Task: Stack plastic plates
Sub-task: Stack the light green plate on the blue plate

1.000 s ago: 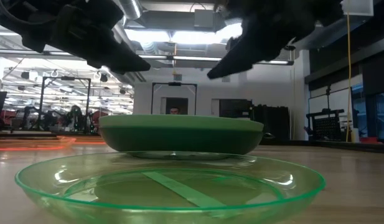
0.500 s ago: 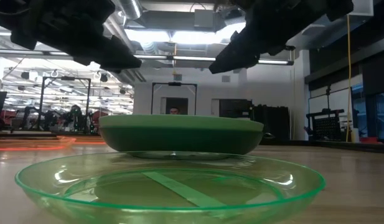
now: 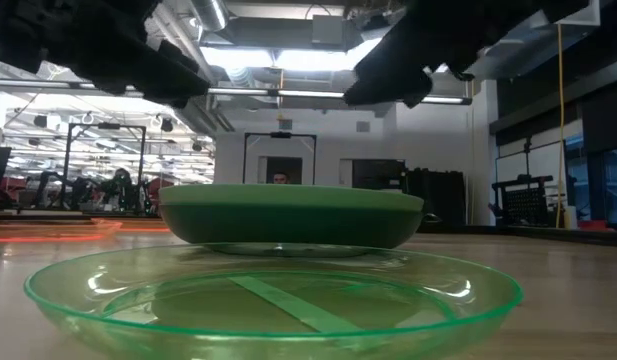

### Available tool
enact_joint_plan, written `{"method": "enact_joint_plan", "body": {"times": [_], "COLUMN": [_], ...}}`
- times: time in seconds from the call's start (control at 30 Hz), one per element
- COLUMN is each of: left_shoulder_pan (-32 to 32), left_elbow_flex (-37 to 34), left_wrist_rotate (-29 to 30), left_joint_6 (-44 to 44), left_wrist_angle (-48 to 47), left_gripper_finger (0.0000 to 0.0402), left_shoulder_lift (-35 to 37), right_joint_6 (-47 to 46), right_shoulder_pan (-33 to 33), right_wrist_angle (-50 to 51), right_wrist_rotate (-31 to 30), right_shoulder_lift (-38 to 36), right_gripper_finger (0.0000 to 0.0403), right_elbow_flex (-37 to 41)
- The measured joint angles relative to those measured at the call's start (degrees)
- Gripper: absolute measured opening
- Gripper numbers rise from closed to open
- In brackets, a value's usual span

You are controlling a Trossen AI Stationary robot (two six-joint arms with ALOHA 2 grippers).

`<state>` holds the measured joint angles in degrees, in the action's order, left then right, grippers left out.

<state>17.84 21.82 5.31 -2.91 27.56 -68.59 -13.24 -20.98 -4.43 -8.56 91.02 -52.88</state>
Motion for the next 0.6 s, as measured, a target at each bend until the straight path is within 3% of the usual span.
{"method": "enact_joint_plan", "body": {"times": [0.17, 0.4, 0.6], "left_shoulder_pan": [1.03, 4.35, 6.97], "left_elbow_flex": [0.0, 0.02, 0.42], "left_wrist_rotate": [-3.09, -2.37, -2.4], "left_joint_6": [2.64, 2.37, 4.2], "left_wrist_angle": [3.44, 6.52, 6.45], "left_gripper_finger": [0.0126, 0.0126, 0.0126], "left_shoulder_lift": [-0.09, -1.26, -3.63], "right_joint_6": [-6.17, -15.4, -25.74], "right_shoulder_pan": [-5.66, -11.79, -13.92], "right_wrist_angle": [0.0, -0.21, 1.58], "right_wrist_rotate": [-2.55, -9.5, -8.96], "right_shoulder_lift": [0.02, 0.83, 3.84], "right_gripper_finger": [0.0189, 0.0189, 0.0188], "right_elbow_flex": [0.0, 0.0, -1.35]}}
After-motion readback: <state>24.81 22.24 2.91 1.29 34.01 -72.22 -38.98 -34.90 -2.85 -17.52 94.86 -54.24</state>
